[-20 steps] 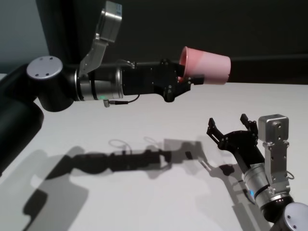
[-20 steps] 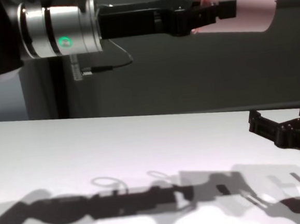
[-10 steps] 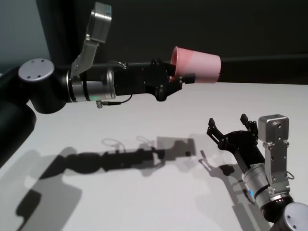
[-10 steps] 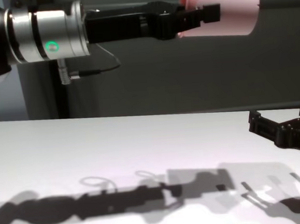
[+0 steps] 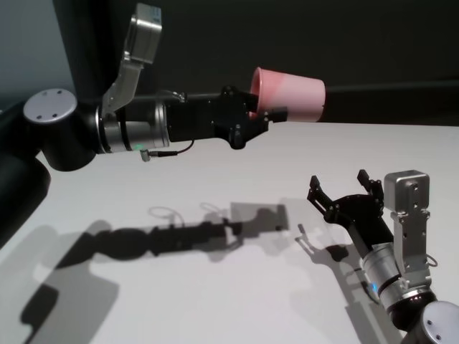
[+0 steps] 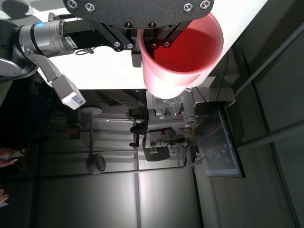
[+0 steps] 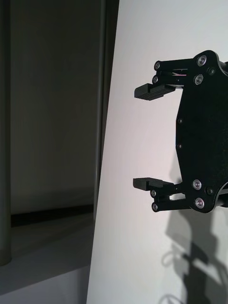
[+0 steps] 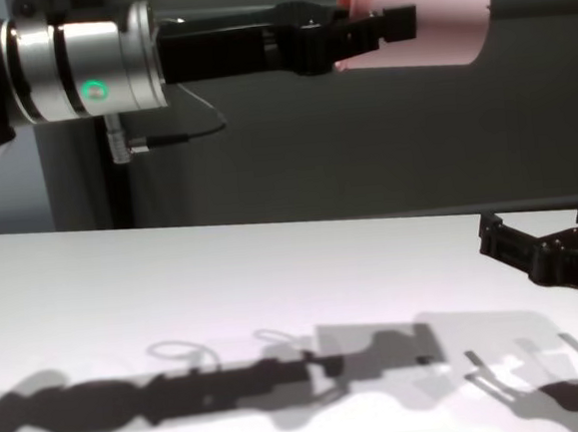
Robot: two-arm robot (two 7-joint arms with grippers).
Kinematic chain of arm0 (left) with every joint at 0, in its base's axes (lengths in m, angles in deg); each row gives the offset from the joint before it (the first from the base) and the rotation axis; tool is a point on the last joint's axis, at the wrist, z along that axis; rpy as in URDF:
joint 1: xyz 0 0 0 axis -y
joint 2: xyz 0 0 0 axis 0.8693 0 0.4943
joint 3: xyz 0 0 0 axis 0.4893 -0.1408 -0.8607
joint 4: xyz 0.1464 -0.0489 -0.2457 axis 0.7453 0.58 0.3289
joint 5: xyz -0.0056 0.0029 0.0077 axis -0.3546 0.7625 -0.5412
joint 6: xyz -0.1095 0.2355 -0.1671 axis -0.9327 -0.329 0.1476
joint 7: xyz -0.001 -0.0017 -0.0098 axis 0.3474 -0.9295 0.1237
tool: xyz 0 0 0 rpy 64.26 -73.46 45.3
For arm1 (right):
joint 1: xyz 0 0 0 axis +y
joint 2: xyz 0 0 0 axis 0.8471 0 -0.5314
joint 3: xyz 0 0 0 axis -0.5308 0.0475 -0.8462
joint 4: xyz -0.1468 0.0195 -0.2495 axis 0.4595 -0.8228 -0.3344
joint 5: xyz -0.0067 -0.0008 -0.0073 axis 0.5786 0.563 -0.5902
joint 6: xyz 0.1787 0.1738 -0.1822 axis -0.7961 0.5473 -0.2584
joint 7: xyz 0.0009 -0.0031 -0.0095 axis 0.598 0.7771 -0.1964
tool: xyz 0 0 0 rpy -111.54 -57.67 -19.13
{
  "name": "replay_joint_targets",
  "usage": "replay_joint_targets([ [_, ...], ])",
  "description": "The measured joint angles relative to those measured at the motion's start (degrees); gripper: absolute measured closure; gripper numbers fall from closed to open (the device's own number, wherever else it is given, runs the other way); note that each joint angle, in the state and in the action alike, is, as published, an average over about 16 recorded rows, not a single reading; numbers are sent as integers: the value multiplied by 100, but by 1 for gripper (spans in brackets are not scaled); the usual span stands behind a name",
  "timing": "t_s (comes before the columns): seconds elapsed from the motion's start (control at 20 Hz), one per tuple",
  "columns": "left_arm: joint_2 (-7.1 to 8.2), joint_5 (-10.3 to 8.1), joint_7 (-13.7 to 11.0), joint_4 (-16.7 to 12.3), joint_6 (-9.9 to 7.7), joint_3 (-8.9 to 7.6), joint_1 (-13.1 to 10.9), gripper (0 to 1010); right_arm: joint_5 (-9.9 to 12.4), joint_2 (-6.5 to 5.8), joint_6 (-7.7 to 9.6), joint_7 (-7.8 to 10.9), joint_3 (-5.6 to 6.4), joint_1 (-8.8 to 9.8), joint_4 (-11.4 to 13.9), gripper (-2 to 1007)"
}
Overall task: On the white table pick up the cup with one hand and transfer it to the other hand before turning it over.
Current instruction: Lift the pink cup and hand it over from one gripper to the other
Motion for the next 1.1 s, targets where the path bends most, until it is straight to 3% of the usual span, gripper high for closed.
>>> replay_joint_targets([
  [0.7,5,1,12,-15,7,-4,-6,964,5,5,0,16,4,-2,0,2],
  [1.1,2,7,7,-11,8,0,-1,964,135,90,-22,208,74,-60,0,2],
])
